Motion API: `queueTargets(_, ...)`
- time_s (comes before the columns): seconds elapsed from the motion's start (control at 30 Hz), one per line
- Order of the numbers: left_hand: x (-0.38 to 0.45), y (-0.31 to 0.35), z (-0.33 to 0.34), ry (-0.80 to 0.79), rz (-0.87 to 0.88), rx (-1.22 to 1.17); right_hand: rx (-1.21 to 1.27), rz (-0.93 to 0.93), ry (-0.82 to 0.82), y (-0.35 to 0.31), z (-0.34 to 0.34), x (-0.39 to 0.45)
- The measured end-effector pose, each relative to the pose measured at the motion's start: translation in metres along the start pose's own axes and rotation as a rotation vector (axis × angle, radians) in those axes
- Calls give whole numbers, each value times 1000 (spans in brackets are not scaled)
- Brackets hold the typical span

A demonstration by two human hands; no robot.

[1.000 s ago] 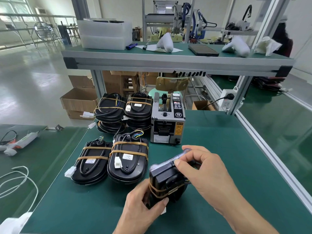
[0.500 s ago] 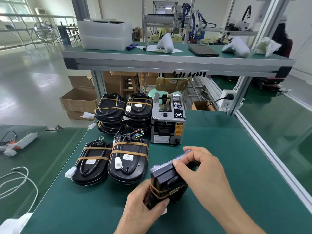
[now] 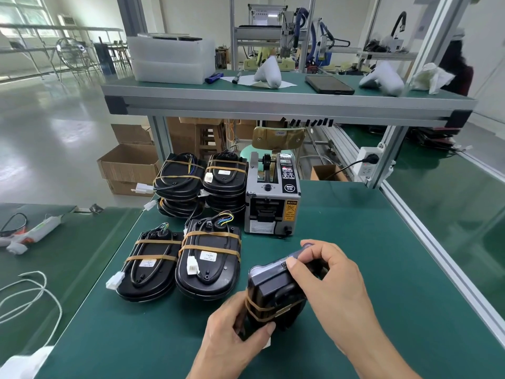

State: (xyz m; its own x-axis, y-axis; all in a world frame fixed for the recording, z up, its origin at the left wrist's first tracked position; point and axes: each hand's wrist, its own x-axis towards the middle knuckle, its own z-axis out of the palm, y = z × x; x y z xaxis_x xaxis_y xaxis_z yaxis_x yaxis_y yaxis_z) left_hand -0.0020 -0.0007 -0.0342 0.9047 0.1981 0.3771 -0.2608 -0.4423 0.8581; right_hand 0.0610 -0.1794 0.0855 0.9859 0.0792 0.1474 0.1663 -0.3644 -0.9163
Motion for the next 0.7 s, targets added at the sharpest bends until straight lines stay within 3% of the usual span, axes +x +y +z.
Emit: queueTargets(0.7, 0, 1, 2, -7, -51, 11, 69, -20, 55, 11, 6, 1)
